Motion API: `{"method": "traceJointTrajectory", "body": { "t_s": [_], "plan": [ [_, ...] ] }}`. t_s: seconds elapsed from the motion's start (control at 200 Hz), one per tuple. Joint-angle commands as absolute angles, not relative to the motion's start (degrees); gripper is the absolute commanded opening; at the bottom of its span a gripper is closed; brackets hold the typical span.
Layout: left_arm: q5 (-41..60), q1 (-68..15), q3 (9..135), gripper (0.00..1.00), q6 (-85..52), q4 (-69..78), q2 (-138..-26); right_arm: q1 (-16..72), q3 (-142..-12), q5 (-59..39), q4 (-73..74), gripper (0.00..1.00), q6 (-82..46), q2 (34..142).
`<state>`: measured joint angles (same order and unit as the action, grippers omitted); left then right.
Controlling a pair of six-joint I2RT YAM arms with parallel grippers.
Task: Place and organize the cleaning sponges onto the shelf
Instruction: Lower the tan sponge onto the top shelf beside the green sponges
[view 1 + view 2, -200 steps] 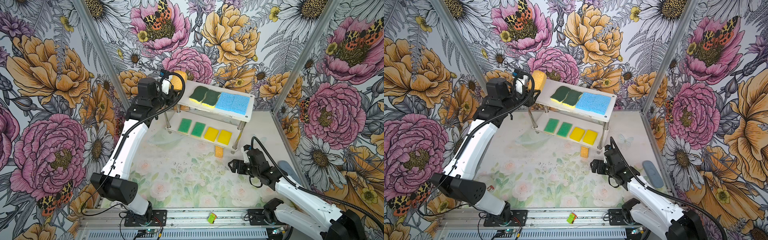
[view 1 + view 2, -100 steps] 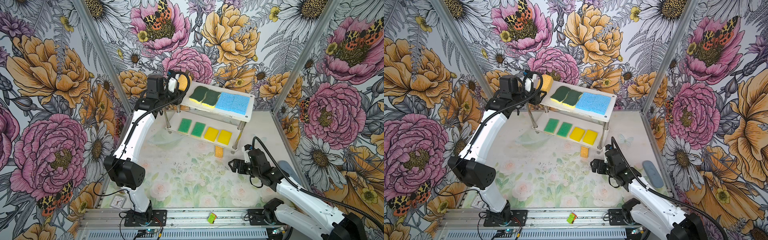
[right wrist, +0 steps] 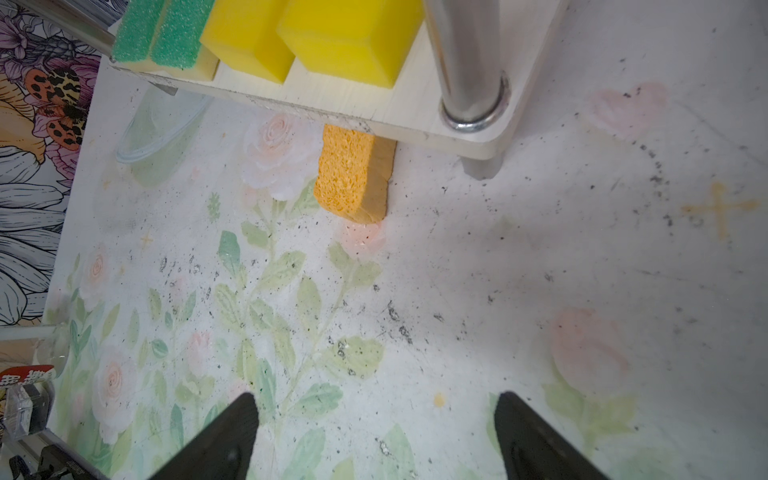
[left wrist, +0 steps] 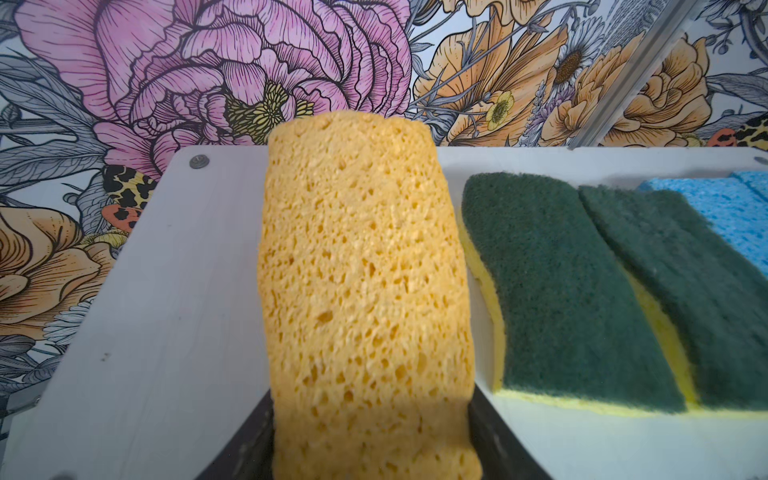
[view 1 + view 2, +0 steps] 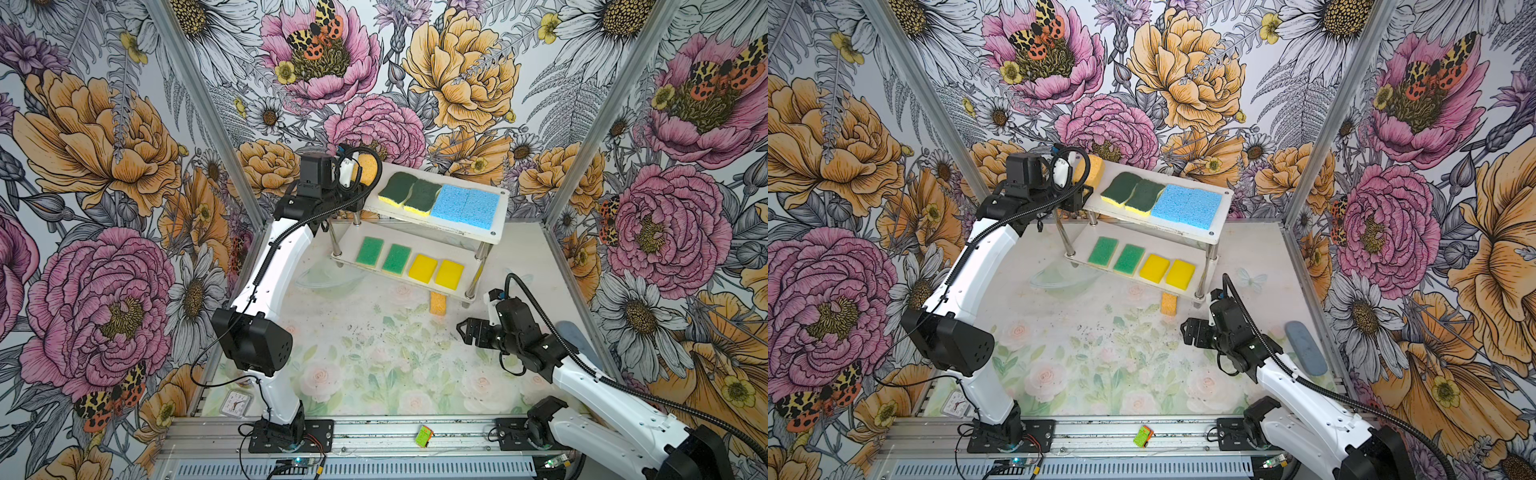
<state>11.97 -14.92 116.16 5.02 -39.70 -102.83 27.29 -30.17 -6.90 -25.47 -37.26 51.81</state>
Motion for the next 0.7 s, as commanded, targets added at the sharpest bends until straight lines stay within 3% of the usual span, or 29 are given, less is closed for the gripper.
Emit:
{"method": "traceJointTrajectory", "body": {
  "t_s": [0.0, 0.435, 0.691],
  "plan": [
    [10.7, -15.6, 117.9, 0.58, 5.9, -39.8, -103.6, 27.0, -30.0, -6.2, -24.7, 0.91, -37.8, 51.2],
    [10.8, -15.7, 118.1, 0.72, 5.9, -39.8, -103.7, 27.0, -30.1, -6.2, -24.7, 0.91, -37.6, 51.2],
    [13.4, -15.0, 118.2, 0.73, 4.6, -39.7, -103.7, 27.0, -30.2, -6.2, -24.7, 0.91, -37.5, 51.3]
  ]
}}
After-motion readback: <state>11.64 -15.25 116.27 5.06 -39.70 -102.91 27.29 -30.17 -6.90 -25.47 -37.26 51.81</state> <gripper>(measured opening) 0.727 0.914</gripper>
